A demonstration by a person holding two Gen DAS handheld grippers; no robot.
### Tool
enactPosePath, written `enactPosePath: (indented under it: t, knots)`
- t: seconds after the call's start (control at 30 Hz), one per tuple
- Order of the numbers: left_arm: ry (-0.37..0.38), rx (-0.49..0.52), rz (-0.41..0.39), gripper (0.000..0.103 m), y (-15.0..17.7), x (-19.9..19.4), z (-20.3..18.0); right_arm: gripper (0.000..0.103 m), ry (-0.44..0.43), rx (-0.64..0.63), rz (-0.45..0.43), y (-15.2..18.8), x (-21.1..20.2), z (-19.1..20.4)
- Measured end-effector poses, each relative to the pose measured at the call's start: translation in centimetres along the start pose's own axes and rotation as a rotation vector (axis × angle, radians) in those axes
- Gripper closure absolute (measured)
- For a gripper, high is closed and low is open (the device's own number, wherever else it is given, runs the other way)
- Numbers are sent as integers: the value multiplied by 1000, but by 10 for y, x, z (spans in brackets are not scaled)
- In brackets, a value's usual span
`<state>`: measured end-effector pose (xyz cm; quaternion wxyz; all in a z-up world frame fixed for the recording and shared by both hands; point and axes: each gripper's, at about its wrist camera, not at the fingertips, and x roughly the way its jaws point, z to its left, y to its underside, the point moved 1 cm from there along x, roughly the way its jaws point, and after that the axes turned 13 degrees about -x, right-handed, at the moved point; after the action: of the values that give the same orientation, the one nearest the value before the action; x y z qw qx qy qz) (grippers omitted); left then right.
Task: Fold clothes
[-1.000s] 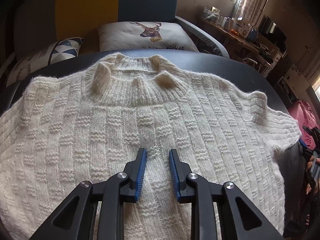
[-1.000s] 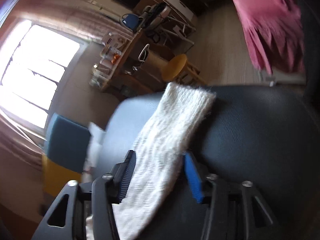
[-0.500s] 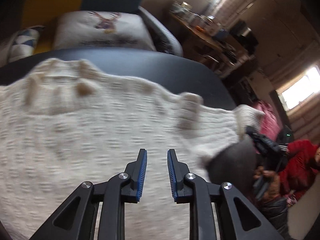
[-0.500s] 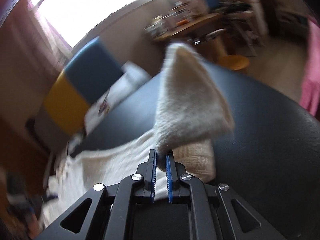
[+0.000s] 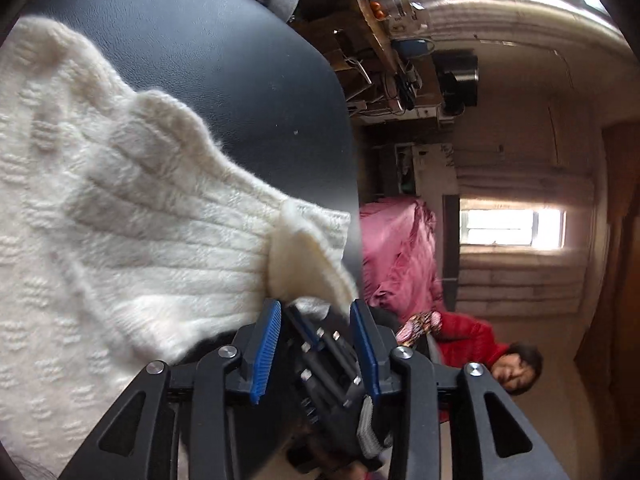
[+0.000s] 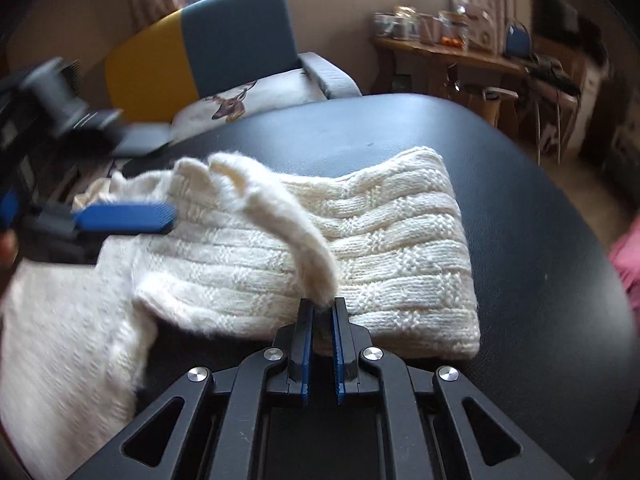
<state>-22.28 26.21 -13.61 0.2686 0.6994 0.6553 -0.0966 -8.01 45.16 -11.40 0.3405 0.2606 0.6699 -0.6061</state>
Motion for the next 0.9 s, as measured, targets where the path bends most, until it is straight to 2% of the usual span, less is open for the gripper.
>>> enactPosePath:
  t: [0.07, 0.23, 0.3, 0.33, 0.47, 0.57, 0.6, 0.63, 0.67, 0.7, 0.73, 0.77, 0.83, 0.9]
  knots:
    - [-4, -24, 3, 66, -8, 8, -2, 94, 11, -19, 0, 1, -1, 1]
    - [-45, 51, -52, 66, -5, 6, -18, 94, 26, -36, -4, 4, -1, 0]
    - [-62, 83, -75, 80, -4, 4, -25, 94, 27, -31, -5, 2, 2, 0]
    - [-71, 99, -86, 95, -3, 3, -29, 94, 26, -23, -7, 1, 2, 0]
    - [-105, 163, -132, 98, 0, 0, -43, 93, 7, 31, -22, -7, 2, -4]
    - [-131, 211, -166, 98, 2, -2, -53, 88, -67, 160, -103, -20, -12, -14]
    - [-106, 221, -190, 98, 1, -18, -61, 86, -125, 225, -137, -23, -16, -19]
    - [-87, 230, -216, 98, 1, -34, -69, 78, -211, 314, -180, -23, -22, -25]
    - [-70, 239, -242, 98, 0, -49, -77, 63, -308, 409, -216, -21, -24, -31]
    - [-54, 248, -269, 98, 0, -68, -84, 53, -415, 522, -255, -15, -25, -36]
    - [-37, 258, -295, 98, 0, -87, -91, 29, -521, 628, -291, -8, -26, -39]
    - [-21, 267, -322, 98, 0, -106, -97, 10, -623, 717, -322, -1, -24, -38]
    - [21, 281, -368, 98, 2, -144, -107, 4, -812, 879, -393, 15, -19, -31]
    - [44, 298, -410, 98, 7, -176, -114, 0, -943, 992, -429, 24, -10, -17]
